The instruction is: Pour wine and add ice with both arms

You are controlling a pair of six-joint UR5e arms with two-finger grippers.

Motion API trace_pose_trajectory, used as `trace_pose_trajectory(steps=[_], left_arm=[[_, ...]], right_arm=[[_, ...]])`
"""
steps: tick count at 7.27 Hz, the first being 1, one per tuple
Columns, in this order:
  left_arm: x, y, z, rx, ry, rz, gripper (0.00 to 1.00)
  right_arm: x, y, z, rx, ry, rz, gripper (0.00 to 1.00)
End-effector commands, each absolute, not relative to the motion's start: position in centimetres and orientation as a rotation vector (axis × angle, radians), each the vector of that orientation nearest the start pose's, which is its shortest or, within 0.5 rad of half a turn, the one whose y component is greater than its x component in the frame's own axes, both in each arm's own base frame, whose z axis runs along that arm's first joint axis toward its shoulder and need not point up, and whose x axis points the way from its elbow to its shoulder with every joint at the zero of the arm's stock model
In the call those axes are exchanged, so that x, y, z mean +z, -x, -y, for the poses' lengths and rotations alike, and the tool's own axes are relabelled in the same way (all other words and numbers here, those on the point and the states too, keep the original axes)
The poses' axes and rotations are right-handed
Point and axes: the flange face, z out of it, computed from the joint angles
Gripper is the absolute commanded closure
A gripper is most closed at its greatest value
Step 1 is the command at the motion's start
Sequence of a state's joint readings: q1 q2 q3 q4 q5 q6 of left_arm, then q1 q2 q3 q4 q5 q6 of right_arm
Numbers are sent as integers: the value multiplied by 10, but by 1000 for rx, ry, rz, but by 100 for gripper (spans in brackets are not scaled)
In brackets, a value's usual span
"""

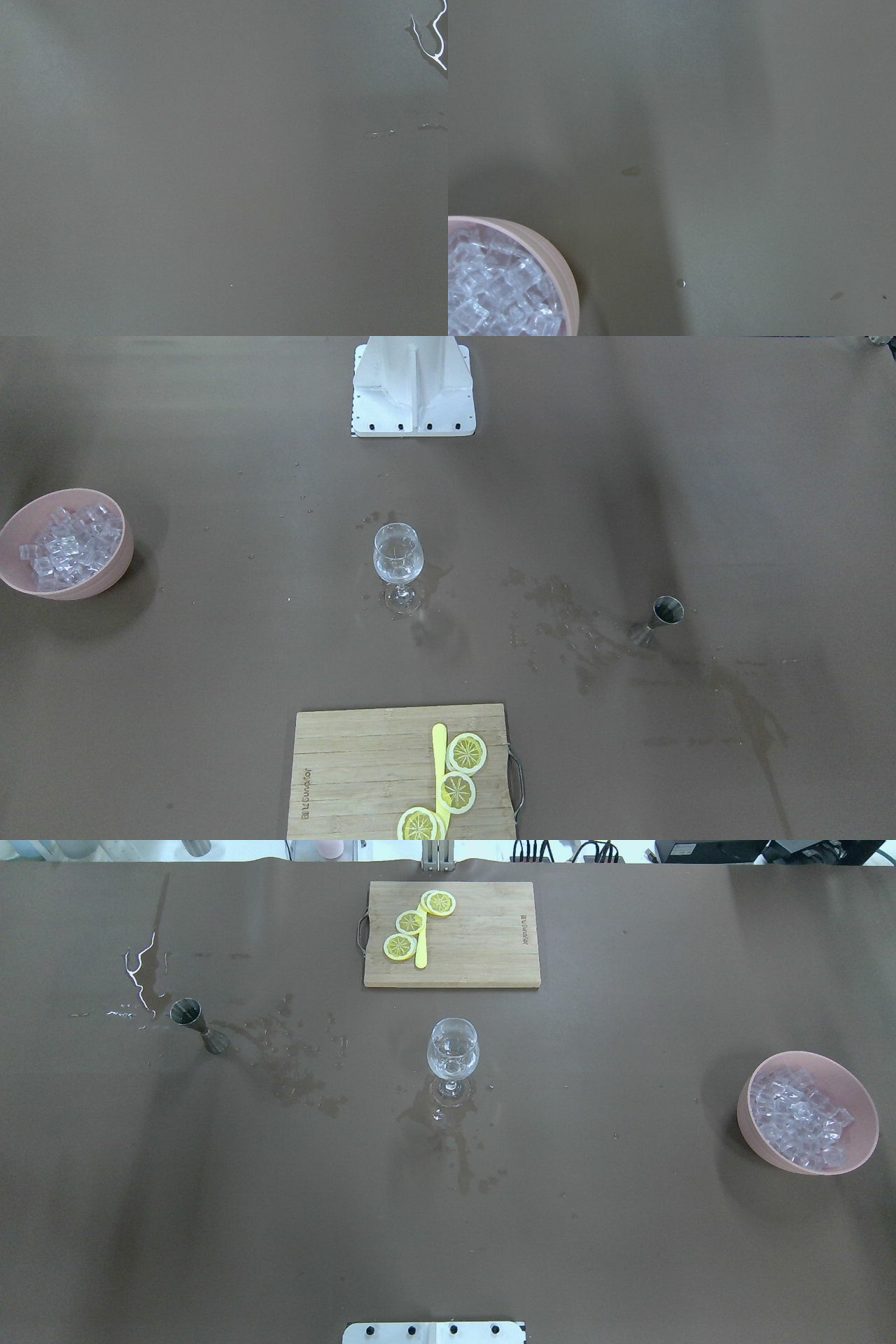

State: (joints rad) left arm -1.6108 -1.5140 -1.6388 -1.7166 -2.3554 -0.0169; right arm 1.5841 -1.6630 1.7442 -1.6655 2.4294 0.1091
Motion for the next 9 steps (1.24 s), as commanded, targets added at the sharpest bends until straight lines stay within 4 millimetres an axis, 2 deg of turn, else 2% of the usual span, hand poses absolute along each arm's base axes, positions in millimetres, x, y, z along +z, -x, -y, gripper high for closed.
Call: trace_pose_trajectory(steps=[1,6,9], left_arm=[[636,82,473,8,-159,-783,2],[628,76,472,22,-168,-870,2],[625,76,471,27,-176,-860,2]], right_arm=[[619,-64,450,124,53,858,0],[617,-64,452,125,54,858,0],[616,-64,452,123,51,858,0]])
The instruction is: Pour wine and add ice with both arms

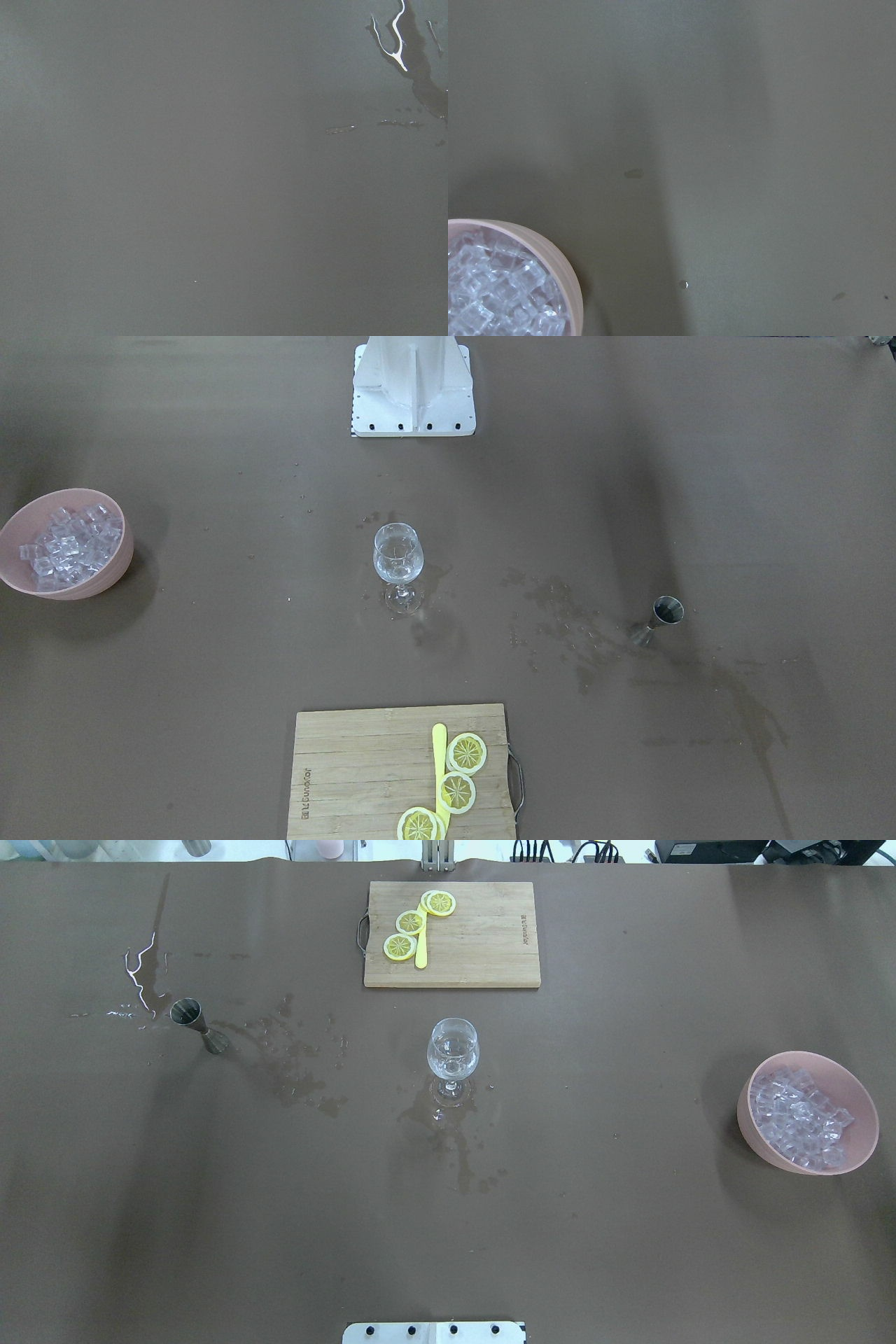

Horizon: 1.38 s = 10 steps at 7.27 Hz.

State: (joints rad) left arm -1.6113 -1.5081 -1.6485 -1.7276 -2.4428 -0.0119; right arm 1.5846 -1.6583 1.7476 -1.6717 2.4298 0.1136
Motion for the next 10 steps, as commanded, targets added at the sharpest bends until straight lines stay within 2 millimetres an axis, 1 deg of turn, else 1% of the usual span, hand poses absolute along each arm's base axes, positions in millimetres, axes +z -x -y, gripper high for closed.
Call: trace_pose_trajectory(steps=[1,2,10], left_arm=[[621,83,473,30,-199,-770,1],[614,88,476,31,-221,-678,2],[604,86,478,47,-246,-679,2]], right_arm=[[617,-64,452,124,53,858,0],[617,-64,452,124,53,858,0],[618,-63,449,129,62,879,0]])
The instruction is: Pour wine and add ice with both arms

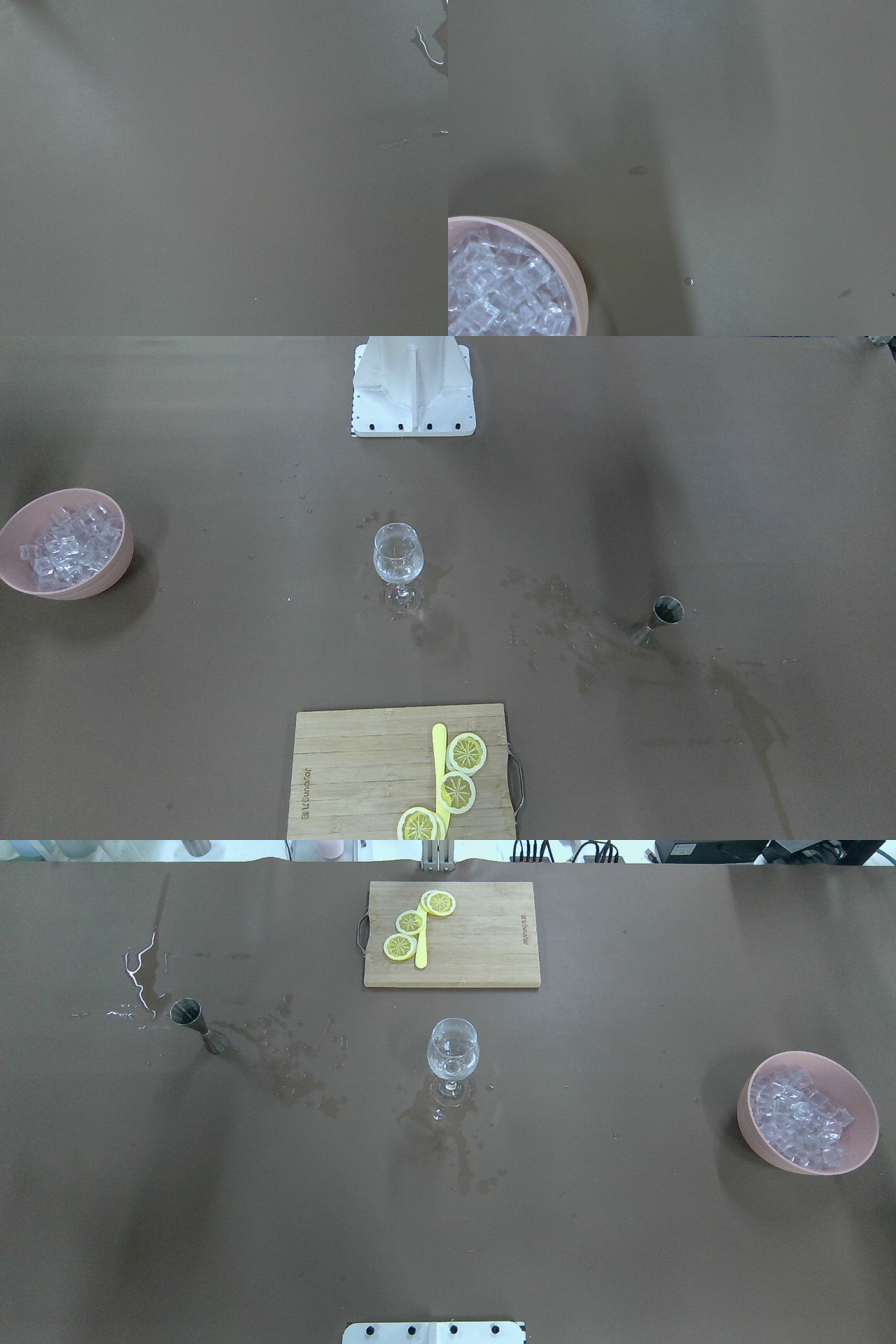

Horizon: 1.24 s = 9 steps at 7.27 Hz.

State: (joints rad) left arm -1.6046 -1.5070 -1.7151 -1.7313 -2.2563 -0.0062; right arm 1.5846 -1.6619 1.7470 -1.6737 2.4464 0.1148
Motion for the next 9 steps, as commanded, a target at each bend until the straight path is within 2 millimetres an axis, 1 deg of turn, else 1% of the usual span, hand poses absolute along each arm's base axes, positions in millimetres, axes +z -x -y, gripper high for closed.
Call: trace_pose_trajectory(steps=[1,2,3,4,5,6,7,8,9], left_arm=[[589,86,484,50,-270,-679,2],[562,73,502,85,-304,-682,2],[530,51,515,70,-325,-702,2],[486,18,519,50,-347,-734,2],[448,-7,515,14,-358,-766,2],[419,-34,515,-41,-343,-809,4],[407,-51,513,-9,-366,-815,5],[400,-68,512,28,-419,-824,5],[392,-108,509,5,-445,-810,5]], right_arm=[[618,-63,450,129,62,878,0],[620,-63,451,130,65,877,0],[622,-63,449,132,69,877,0],[621,-63,448,131,67,877,0],[621,-63,447,131,67,877,0],[621,-63,447,131,67,877,0],[622,-63,445,133,70,879,0],[623,-63,445,133,72,879,0],[623,-63,445,133,72,879,0]])
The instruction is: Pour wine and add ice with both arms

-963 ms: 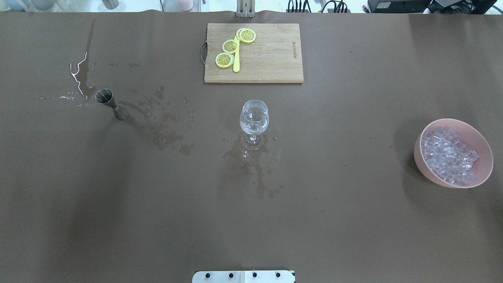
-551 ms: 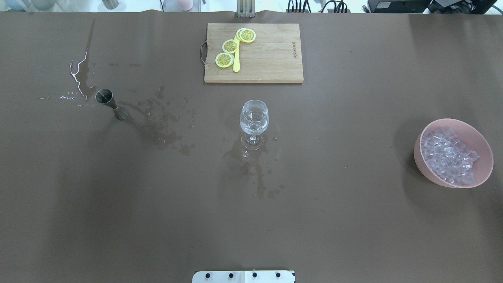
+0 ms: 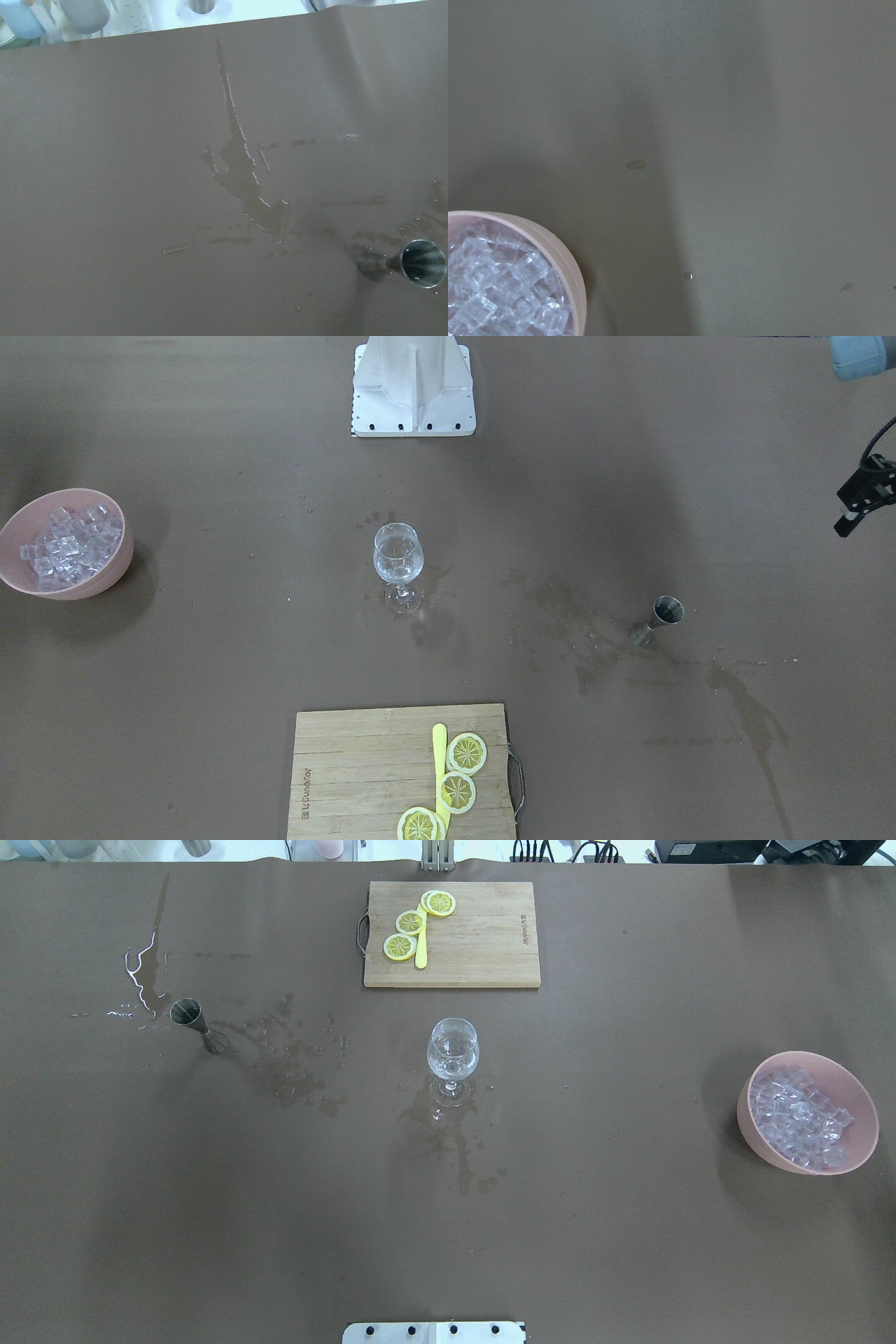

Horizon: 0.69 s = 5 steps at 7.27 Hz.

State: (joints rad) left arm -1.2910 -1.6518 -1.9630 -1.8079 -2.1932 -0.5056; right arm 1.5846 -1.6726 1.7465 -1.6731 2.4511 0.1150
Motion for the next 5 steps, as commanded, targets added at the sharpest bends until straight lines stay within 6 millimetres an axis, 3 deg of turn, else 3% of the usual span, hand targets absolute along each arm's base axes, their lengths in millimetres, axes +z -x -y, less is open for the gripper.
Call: trace_pose_trajectory(steps=[1,2,3,4,5], left_arm=[[378,-166,509,-72,-440,-814,14],[359,-212,504,-138,-428,-832,4],[349,-238,486,-164,-454,-826,3],[350,-246,481,-209,-454,-831,2],[366,-246,471,-223,-483,-825,2]], right_arm=[[624,-63,445,133,72,879,0],[623,-63,445,133,70,879,0],[624,-63,445,133,70,879,0],[626,-63,445,134,73,879,0],[628,-63,445,135,76,878,0]])
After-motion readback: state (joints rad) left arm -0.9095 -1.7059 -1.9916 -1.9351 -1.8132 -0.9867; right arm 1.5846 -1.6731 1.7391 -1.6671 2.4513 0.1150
